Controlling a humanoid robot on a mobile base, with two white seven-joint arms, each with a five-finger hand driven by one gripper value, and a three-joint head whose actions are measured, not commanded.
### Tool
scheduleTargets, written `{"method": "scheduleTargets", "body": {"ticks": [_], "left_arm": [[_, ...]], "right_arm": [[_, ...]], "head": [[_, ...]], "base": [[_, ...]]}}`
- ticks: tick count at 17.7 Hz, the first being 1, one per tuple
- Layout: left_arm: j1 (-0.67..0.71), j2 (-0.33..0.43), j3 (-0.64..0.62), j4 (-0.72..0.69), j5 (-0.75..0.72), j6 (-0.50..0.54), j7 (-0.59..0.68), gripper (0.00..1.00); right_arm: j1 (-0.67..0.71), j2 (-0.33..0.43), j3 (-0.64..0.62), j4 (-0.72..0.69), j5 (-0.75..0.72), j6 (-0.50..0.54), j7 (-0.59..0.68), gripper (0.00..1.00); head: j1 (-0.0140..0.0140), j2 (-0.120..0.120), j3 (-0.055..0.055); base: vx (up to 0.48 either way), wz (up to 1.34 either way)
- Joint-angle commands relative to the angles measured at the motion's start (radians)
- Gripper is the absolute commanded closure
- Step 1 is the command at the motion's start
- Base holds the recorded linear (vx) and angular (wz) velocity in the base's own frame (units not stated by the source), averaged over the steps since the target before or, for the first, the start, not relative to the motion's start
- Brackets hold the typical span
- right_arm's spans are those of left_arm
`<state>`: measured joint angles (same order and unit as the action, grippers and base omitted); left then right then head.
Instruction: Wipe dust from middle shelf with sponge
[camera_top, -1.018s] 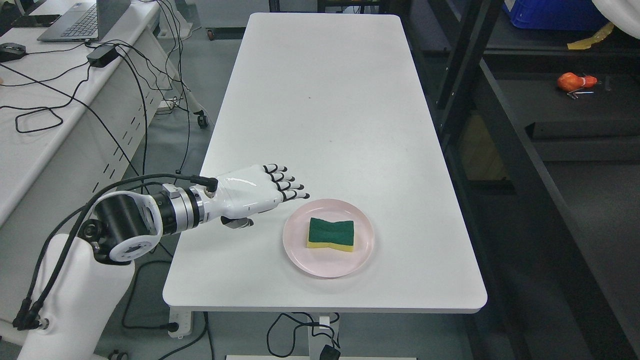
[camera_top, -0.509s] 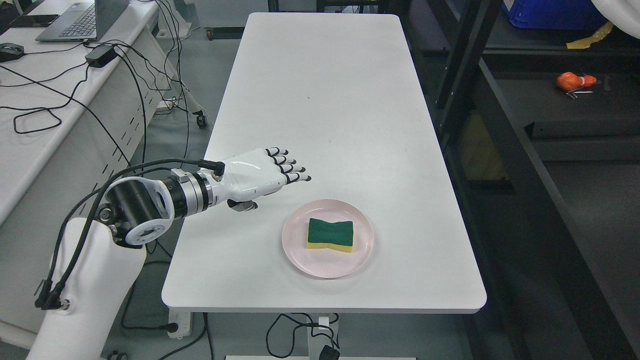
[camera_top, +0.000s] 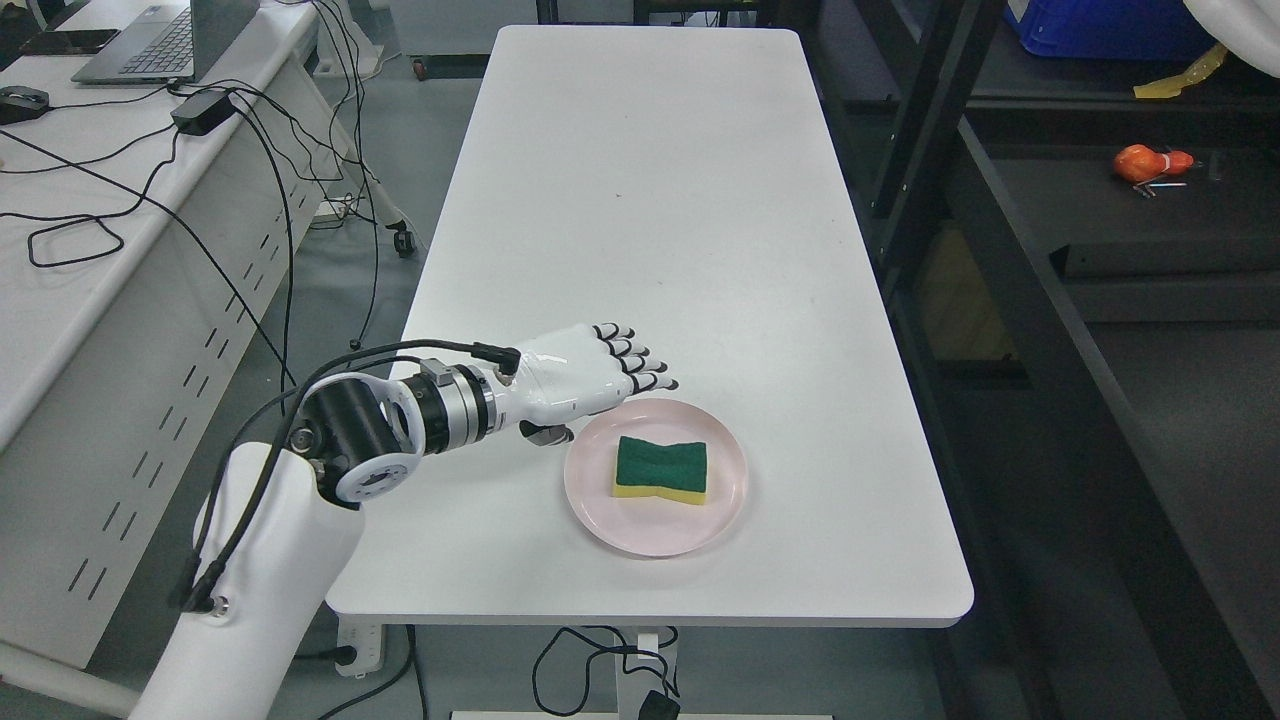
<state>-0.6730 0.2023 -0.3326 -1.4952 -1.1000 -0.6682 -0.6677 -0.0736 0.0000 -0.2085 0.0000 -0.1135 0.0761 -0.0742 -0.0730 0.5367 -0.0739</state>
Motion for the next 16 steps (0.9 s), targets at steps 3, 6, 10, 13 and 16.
{"method": "scheduleTargets", "body": {"ticks": [3,6,10,13,16], "left_arm": [[0.007,-0.106,-0.108,0.084,-0.011,0.002,0.005,0.07],[0.035,-0.104,-0.106,0.084,-0.011,0.002,0.005,0.07],[0.055,-0.1,-0.103,0.082,-0.011,0.002,0.005,0.06],[0.055,-0.098,-0.1,0.084,-0.011,0.002,0.005,0.07],[0.053,-0.099,-0.094,0.082,-0.023,0.002,0.005,0.07]], "right_arm": [[0.0,-0.017,0.0,-0.017,0.0,0.001,0.001,0.0],[0.0,-0.017,0.0,-0.017,0.0,0.001,0.001,0.0],[0.0,-0.017,0.0,-0.017,0.0,0.001,0.001,0.0],[0.0,-0.017,0.001,-0.017,0.0,0.001,0.001,0.0],[0.0,-0.017,0.0,-0.017,0.0,0.001,0.001,0.0]], "head": [[0.0,0.0,0.0],[0.0,0.0,0.0],[0.0,0.0,0.0],[0.0,0.0,0.0],[0.0,0.0,0.0]], "base": [[0.0,0.0],[0.0,0.0],[0.0,0.0],[0.0,0.0],[0.0,0.0]]}}
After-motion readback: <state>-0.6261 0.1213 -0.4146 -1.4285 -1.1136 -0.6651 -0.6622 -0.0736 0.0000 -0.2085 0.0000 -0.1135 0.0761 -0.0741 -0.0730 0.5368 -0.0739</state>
